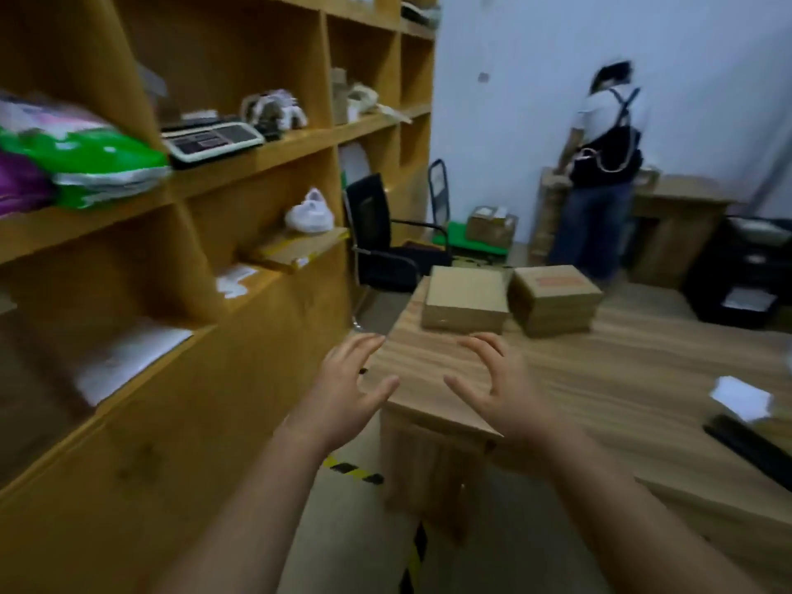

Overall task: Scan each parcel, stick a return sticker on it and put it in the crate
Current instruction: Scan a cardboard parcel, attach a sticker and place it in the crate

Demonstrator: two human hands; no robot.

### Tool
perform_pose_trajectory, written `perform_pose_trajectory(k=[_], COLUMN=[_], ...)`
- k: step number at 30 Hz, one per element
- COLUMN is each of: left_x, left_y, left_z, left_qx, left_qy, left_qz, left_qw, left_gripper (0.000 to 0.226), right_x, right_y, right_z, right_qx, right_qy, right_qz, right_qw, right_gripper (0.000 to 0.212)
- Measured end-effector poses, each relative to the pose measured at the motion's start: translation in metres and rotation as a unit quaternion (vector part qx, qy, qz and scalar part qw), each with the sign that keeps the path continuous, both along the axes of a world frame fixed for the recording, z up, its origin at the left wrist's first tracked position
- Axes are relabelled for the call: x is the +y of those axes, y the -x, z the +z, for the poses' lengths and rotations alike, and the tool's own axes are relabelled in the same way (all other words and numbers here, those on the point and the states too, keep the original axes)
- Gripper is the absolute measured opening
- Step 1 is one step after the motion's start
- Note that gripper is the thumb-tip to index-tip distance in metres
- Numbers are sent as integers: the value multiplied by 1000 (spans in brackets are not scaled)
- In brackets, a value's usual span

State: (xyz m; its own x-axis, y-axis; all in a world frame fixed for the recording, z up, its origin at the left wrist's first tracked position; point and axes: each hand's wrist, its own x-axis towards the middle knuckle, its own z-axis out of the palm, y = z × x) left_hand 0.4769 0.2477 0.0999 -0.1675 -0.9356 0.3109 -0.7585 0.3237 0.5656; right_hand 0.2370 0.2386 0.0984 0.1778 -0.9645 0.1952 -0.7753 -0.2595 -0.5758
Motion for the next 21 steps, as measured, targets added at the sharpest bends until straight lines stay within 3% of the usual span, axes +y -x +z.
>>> perform_pose_trajectory(k=[8, 21], left_x=[-97, -290], left_y=[173, 251], left_z=[-14, -77], left_qx=[-21, -39], left_qy=[-42, -103], left_qz=[-109, -142], left_qw=[993, 984], left_gripper=[59, 60], right_x=[-50, -211], right_y=[160, 229], right_z=[-14, -68], right_qx=[2, 6], right_qy=[-25, -87], right_qz=[-113, -163], right_qw=[993, 983], right_gripper=[66, 66])
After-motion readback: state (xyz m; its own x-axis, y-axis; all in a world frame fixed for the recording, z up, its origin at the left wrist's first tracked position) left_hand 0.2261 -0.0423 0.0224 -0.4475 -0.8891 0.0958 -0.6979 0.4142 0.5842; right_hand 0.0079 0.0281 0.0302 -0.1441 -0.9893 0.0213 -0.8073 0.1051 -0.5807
